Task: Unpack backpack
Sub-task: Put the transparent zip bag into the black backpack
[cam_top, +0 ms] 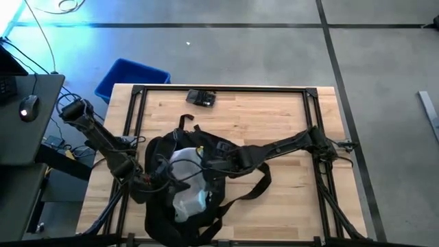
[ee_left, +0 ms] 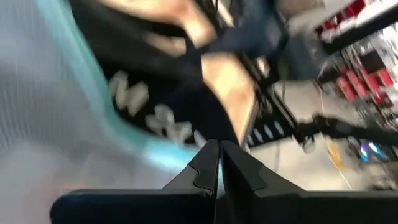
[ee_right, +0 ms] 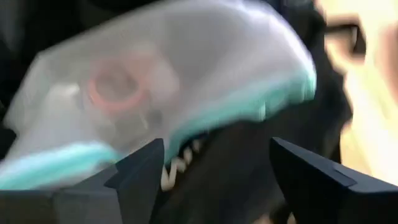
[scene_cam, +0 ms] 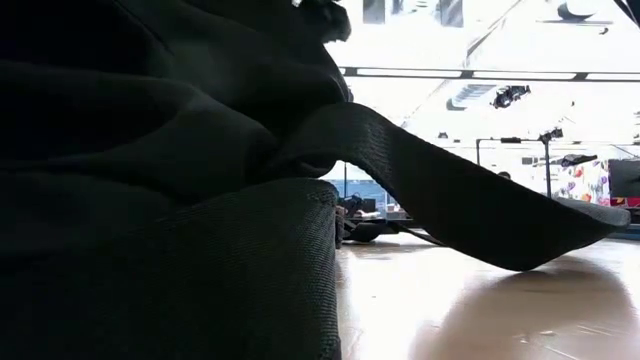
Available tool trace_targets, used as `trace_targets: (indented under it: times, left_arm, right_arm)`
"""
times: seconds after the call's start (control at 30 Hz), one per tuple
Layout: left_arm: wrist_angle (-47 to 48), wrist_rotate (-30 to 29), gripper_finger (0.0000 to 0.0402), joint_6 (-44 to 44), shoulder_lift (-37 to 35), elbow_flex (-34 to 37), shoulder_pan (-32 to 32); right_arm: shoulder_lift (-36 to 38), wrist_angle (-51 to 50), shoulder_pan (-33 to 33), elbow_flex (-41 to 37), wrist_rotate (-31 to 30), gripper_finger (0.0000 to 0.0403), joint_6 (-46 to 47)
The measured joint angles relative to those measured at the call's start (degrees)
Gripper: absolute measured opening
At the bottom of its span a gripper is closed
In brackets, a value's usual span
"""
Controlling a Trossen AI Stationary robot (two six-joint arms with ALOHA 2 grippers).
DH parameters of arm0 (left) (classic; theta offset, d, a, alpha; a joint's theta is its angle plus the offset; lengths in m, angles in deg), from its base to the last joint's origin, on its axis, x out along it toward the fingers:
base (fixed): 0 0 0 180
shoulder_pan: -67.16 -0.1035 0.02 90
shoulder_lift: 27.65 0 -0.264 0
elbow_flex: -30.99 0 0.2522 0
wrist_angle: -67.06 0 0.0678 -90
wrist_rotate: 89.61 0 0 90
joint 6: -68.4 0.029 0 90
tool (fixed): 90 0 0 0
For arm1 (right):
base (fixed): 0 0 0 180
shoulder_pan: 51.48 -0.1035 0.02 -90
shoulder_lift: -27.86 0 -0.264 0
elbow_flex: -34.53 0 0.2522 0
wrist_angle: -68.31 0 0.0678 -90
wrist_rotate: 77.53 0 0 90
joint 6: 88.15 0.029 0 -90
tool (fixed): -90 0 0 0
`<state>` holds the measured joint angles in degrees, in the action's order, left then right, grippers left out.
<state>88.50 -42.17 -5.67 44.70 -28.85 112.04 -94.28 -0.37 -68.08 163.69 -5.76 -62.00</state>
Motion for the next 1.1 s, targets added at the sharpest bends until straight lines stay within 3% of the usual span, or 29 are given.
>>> trace_targets:
  times: [0.1, 0.27, 0.47, 0.57, 0.7, 0.77, 0.9, 1.1]
  left_arm:
    - [0.48, -3.60, 0.0000, 3.60, 0.00, -0.22, -2.65]
    - [8.87, -3.58, 0.0000, 5.61, 0.02, -0.24, -8.23]
    - [13.07, -3.96, 0.0000, 8.52, 0.02, -0.24, -12.57]
    - [12.71, -4.06, 0.0000, 11.59, 0.02, -0.22, -14.71]
    - [12.08, -2.54, 0.0000, 16.32, 0.02, -0.22, -17.27]
    - [11.67, -2.25, 0.0000, 17.28, 0.00, 0.28, -18.19]
    - [11.62, -0.78, 0.0000, 14.54, 0.00, 2.12, -19.95]
    - [11.20, 3.81, 0.0000, 10.61, 0.61, 5.20, -19.36]
  right_arm:
    - [-0.82, 0.09, -0.38, 0.02, 0.49, 0.0279, 0.28]
    - [-3.44, 2.46, -0.72, 0.06, -0.28, 0.0263, 1.82]
    - [-8.10, 1.04, -0.52, 0.04, -7.01, 0.0220, 6.64]
    - [-10.02, 0.80, -0.52, 0.09, -8.20, 0.0165, 7.48]
    - [-10.40, -1.23, -0.56, 0.02, -7.17, 0.0051, 7.93]
    - [-9.67, -2.84, -0.62, 0.04, -7.44, 0.0014, 10.24]
    - [-6.98, -8.00, -1.14, 0.02, -13.91, 0.0004, 17.41]
    - [-1.04, -11.56, -1.42, 0.02, -20.61, 0.0000, 20.30]
